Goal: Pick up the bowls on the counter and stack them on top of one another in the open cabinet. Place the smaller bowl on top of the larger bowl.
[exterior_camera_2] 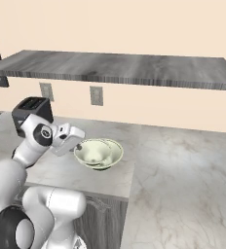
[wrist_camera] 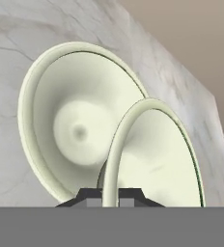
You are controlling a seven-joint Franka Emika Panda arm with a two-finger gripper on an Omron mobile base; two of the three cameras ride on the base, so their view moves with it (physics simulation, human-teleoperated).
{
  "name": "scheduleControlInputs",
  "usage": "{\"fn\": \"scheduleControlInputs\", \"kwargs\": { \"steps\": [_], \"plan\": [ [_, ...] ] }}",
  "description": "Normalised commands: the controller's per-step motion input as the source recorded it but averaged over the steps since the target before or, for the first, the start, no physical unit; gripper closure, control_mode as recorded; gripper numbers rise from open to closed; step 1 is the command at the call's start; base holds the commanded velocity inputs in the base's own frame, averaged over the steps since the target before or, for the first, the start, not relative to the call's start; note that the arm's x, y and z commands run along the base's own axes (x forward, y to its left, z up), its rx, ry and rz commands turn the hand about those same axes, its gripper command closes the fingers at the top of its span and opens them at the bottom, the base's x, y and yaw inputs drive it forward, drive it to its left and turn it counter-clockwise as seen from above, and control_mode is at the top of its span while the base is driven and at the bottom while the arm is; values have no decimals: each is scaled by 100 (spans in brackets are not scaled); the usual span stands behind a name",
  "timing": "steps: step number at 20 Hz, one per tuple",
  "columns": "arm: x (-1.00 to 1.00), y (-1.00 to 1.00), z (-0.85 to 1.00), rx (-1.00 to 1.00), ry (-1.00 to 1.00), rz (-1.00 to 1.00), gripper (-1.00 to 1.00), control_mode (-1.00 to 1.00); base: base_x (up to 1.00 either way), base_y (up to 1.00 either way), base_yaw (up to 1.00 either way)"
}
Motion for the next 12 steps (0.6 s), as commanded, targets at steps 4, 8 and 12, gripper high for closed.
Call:
{"fn": "scheduleControlInputs", "kwargs": {
  "steps": [4,8,12],
  "plan": [
    [28,-2,-5,0,5,0,100,-100,0,0,0],
    [25,0,-8,0,5,0,100,-100,0,0,0],
    [16,0,-18,0,5,0,100,-100,0,0,0]
  ]
}}
